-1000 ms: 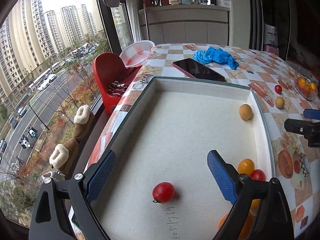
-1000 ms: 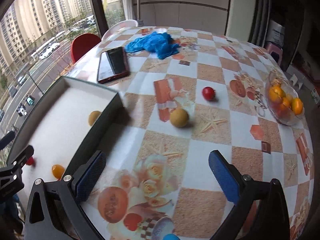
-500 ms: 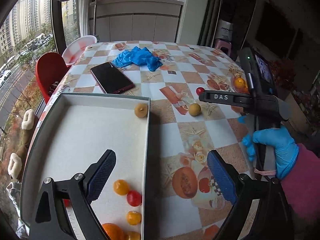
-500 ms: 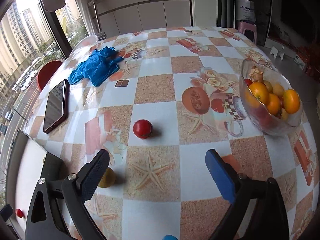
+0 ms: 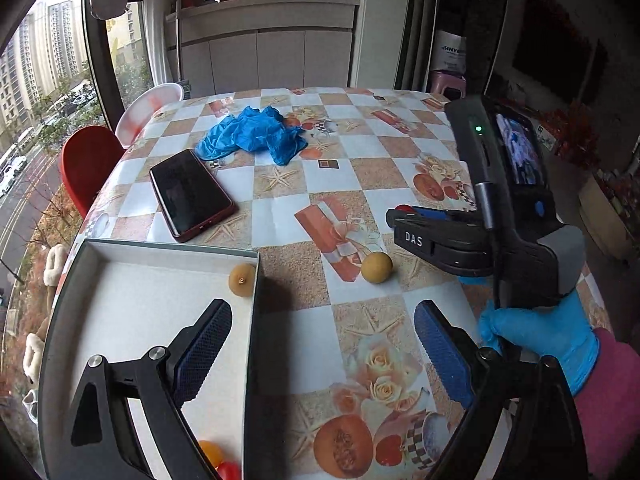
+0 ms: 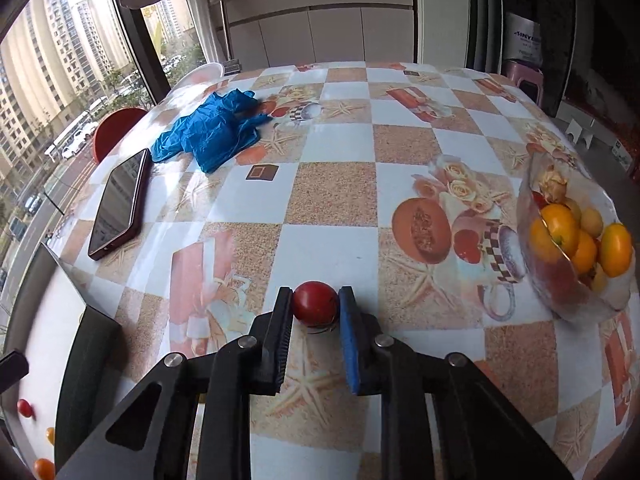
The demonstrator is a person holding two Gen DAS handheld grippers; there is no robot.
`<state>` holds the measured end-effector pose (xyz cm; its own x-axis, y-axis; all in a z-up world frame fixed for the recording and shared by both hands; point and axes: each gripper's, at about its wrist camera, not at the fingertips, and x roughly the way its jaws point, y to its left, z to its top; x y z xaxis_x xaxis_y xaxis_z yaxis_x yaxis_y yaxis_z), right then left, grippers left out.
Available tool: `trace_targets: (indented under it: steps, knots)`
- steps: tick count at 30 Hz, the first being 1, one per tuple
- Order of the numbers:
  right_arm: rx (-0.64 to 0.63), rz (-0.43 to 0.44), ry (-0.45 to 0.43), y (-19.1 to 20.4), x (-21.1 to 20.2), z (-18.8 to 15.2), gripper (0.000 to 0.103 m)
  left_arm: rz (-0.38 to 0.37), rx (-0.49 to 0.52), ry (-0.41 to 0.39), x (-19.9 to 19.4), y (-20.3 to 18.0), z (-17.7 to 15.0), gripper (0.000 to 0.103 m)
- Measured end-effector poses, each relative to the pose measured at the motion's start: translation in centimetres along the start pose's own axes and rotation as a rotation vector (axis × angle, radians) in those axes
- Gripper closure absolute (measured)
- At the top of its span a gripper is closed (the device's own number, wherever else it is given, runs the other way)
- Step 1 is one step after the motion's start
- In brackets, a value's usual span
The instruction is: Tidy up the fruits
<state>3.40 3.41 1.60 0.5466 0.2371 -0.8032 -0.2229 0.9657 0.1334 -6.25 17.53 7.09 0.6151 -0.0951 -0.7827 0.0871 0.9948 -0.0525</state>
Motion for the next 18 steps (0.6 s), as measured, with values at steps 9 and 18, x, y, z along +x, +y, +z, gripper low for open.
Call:
trace_targets:
  steps: [9,18]
  knots:
    - [0.063,-0.006,-0.010,-5.8,-5.8,-5.6,0.078,0.009,0.059,0.030,5.6,-4.0,1.6,0.010]
    - [0.079,-0.046,-0.022,-7.6,-9.3,-10.4,0.078,0.022,0.055,0.081,9.4,-5.0,2.2,0.062]
